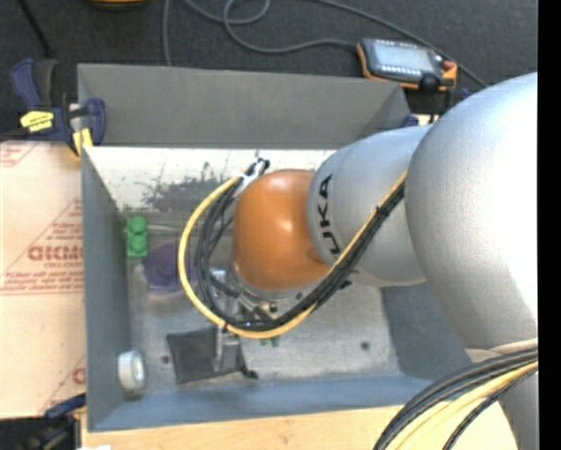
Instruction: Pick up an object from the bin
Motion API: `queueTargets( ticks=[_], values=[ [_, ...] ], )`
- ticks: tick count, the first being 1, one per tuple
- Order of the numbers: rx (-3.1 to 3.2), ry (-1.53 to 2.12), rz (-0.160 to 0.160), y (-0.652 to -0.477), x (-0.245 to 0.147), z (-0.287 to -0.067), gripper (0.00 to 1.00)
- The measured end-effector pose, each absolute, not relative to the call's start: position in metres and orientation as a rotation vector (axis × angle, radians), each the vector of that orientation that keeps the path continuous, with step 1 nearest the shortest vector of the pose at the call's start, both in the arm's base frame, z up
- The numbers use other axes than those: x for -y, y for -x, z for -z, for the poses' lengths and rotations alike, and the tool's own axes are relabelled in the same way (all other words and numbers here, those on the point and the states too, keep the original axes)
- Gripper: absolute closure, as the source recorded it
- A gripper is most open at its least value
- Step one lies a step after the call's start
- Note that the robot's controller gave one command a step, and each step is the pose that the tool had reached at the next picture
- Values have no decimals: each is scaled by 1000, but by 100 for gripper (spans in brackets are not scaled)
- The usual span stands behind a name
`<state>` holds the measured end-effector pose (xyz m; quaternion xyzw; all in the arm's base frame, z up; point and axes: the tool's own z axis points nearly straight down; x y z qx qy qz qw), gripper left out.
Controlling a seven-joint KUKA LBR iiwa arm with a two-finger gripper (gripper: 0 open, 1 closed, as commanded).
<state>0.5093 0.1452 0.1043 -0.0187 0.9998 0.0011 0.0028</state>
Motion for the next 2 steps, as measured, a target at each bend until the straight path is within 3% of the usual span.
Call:
queueTargets(
  ticks=[1,2],
  values=[
    [-3138,139,0,-509,-152,-77,0],
    [-3132,-240,-1,-501,-126,-71,100]
  ],
)
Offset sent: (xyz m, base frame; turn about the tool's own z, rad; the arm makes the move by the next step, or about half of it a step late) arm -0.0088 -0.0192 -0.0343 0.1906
